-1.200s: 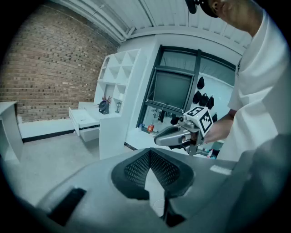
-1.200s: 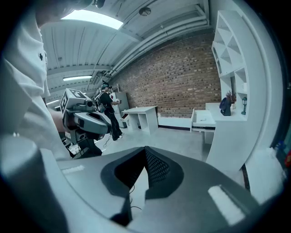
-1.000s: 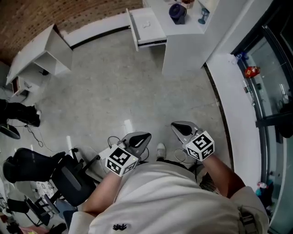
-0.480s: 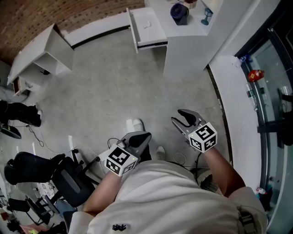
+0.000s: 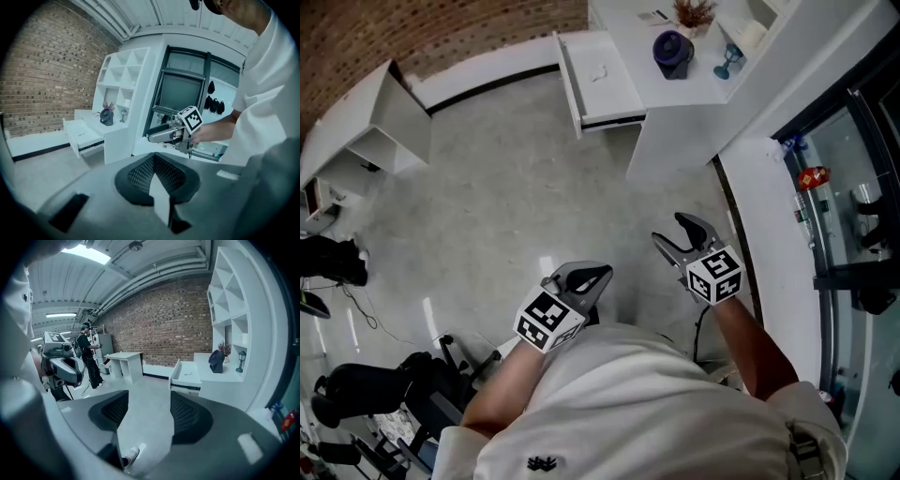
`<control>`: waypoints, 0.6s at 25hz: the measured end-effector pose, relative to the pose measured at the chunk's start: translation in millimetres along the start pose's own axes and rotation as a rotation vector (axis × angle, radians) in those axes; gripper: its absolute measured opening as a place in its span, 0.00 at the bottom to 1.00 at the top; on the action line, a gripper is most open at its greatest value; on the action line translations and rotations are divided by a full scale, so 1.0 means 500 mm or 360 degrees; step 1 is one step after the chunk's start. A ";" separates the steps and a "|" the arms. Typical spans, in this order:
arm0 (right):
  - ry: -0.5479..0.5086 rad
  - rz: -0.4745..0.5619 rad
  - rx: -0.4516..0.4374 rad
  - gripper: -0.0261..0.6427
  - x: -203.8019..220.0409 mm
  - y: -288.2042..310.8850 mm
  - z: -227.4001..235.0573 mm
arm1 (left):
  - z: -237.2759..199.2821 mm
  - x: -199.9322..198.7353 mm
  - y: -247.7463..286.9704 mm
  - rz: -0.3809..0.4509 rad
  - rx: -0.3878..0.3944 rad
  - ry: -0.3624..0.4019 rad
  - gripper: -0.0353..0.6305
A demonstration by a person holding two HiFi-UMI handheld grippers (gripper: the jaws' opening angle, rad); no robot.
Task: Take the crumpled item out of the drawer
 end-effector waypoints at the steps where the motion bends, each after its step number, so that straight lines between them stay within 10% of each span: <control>1: 0.0002 -0.0008 0.0012 0.48 -0.015 0.023 0.010 | -0.022 -0.014 -0.006 0.0000 0.0006 0.0011 0.06; 15: -0.0099 -0.0087 -0.0016 0.44 -0.139 0.292 0.097 | -0.281 -0.105 -0.060 0.0049 -0.0061 -0.0075 0.06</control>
Point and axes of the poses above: the fingertips, and each gripper's own axes: y forward along the fingers, z to its right, x out of its underside, the point moved 3 cm from there along -y, backward along the fingers, and after that the axes turned 12 degrees about -y, right-handed, at the moved point
